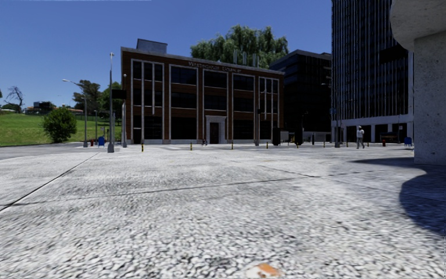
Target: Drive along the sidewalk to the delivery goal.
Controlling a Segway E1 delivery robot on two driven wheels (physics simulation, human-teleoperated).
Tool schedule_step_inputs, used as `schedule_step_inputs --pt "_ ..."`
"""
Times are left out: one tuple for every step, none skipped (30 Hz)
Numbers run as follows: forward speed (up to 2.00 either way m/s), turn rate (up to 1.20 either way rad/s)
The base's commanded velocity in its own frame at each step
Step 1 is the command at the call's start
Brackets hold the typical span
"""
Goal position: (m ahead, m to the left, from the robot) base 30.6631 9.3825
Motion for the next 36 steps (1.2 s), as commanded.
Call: schedule_step_inputs --pt "2.00 0.19" --pt "2.00 0.21" --pt "2.00 0.21" --pt "2.00 0.22" --pt "2.00 0.22" --pt "2.00 0.20" --pt "2.00 0.20" --pt "2.00 0.20" --pt "2.00 0.24" --pt "2.00 0.24" --pt "2.00 0.26" --pt "2.00 0.27" --pt "2.00 0.31" --pt "2.00 0.31" --pt "2.00 0.32" --pt "2.00 0.33" --pt "2.00 0.33" --pt "2.00 0.33" --pt "2.00 0.33" --pt "2.00 0.40" --pt "2.00 0.52" --pt "2.00 0.56" --pt "2.00 0.56" --pt "2.00 0.57" --pt "2.00 0.57" --pt "2.00 0.57" --pt "2.00 0.57" --pt "2.00 0.52" --pt "2.00 0.04" --pt "2.00 0.04" --pt "2.00 0.00" --pt "2.00 0.00" --pt "2.00 0.00" --pt "2.00 0.00" --pt "2.00 0.00" --pt "2.00 0.00"
